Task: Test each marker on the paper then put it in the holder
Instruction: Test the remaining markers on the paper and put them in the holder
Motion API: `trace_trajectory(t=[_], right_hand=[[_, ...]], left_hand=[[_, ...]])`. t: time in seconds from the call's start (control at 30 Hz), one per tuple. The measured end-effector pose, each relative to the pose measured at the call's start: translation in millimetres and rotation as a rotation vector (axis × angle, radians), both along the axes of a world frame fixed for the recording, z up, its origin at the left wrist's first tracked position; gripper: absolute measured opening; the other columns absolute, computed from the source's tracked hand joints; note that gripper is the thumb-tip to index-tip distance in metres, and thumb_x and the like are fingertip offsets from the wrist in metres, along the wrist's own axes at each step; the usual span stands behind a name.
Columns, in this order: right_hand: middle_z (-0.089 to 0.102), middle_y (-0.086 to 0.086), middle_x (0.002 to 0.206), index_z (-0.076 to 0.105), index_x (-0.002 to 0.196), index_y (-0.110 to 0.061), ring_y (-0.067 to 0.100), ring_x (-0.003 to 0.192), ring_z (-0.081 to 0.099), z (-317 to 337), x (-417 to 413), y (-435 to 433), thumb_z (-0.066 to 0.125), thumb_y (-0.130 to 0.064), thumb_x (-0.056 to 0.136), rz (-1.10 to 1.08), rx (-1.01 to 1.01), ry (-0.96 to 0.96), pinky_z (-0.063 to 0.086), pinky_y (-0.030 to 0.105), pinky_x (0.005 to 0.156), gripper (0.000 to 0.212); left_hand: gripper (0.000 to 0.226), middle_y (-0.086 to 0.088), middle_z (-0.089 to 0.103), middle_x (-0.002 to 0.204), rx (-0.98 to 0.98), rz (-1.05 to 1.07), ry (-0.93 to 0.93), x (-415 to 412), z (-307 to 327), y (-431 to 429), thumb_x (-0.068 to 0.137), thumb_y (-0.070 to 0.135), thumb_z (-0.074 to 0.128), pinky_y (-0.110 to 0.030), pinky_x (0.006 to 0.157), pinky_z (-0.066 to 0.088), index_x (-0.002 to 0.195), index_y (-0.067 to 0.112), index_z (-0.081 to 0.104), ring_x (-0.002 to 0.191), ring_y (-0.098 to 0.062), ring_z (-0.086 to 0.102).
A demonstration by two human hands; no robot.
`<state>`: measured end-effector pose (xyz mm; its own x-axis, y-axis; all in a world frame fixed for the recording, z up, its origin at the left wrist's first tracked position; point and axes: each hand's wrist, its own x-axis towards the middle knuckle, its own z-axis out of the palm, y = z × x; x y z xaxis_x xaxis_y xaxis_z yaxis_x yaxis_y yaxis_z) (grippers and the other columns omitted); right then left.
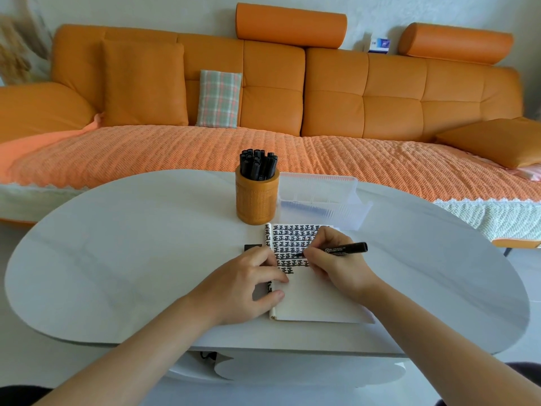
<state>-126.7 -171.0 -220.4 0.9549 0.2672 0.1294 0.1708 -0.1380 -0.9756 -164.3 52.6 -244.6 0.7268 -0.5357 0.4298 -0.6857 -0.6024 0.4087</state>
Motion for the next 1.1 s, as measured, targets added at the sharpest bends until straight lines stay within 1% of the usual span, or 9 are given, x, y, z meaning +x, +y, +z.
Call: trace_trajectory(t=[0.2,0.3,0.4,0.5,0.6,0.7,0.83,0.97,1.1], right_hand=[[0.067,-0.014,0.083,0.072,0.095,-0.015,0.001,0.067,0.059,1,14,1,0.063,0.005,0.09,0.001,-0.127,-0.194,0.044,0.014,0.062,0.023],[0.071,-0.004,0.105,0.07,0.107,-0.02,0.004,0.088,0.066,6,22,-3,0.056,0.008,0.092,0.036,-0.306,-0.373,0.048,0.012,0.074,0.035],[0.071,0.004,0.098,0.065,0.112,-0.025,0.026,0.074,0.062,14,31,-1,0.045,0.015,0.093,0.081,-0.287,-0.239,0.049,0.021,0.06,0.049],[0.068,0.007,0.094,0.069,0.107,-0.033,0.041,0.07,0.061,18,38,4,0.037,0.0,0.103,0.089,-0.187,-0.091,0.054,0.035,0.06,0.047],[0.06,0.012,0.084,0.067,0.096,-0.022,0.032,0.059,0.063,24,37,6,0.038,-0.005,0.101,0.132,-0.165,-0.007,0.054,0.037,0.055,0.034],[0.058,-0.013,0.064,0.056,0.088,-0.031,0.017,0.052,0.053,27,37,5,0.047,-0.011,0.098,0.126,-0.42,-0.155,0.047,0.03,0.05,0.024],[0.06,-0.02,0.097,0.048,0.106,-0.04,0.011,0.07,0.059,26,40,7,0.066,-0.026,0.09,0.044,-0.751,-0.403,0.05,0.031,0.068,0.027],[0.057,-0.025,0.09,0.065,0.106,-0.034,0.002,0.079,0.054,23,43,6,0.067,-0.027,0.09,-0.052,-0.801,-0.468,0.042,0.02,0.071,0.017],[0.058,-0.021,0.094,0.068,0.104,-0.03,0.005,0.091,0.055,21,44,5,0.067,-0.025,0.09,-0.057,-0.788,-0.521,0.046,0.023,0.079,0.016]], left_hand=[[0.029,0.01,0.052,0.103,-0.008,0.075,-0.094,12,10,10,0.092,0.034,0.057,-0.017,0.082,0.044,0.116,0.02,0.067,0.099,-0.001,0.049],[0.024,0.005,0.055,0.099,0.009,0.174,-0.16,26,12,21,0.09,0.024,0.058,-0.022,0.083,0.045,0.111,0.016,0.067,0.096,-0.008,0.052],[0.024,0.007,0.055,0.103,0.056,0.242,-0.143,37,10,30,0.089,0.021,0.063,-0.023,0.084,0.045,0.112,0.018,0.067,0.099,-0.008,0.052],[0.028,0.012,0.054,0.107,0.077,0.284,-0.094,45,7,33,0.088,0.027,0.065,-0.022,0.088,0.043,0.115,0.019,0.066,0.105,-0.005,0.049],[0.023,0.013,0.052,0.101,0.105,0.319,-0.044,52,3,34,0.087,0.028,0.069,-0.028,0.085,0.047,0.109,0.021,0.07,0.101,-0.005,0.046],[0.016,0.013,0.053,0.098,0.1,0.328,-0.011,57,4,34,0.088,0.028,0.069,-0.031,0.083,0.048,0.103,0.022,0.071,0.097,-0.004,0.046],[0.015,0.013,0.061,0.098,0.036,0.362,-0.003,59,11,31,0.09,0.024,0.065,-0.029,0.08,0.048,0.105,0.024,0.068,0.092,-0.005,0.053],[0.016,0.013,0.061,0.094,-0.015,0.352,-0.028,59,15,25,0.089,0.021,0.067,-0.023,0.075,0.047,0.104,0.024,0.068,0.088,-0.004,0.054],[0.018,0.014,0.06,0.094,-0.031,0.33,-0.039,59,17,21,0.087,0.019,0.069,-0.017,0.073,0.044,0.104,0.024,0.068,0.087,-0.003,0.054]])
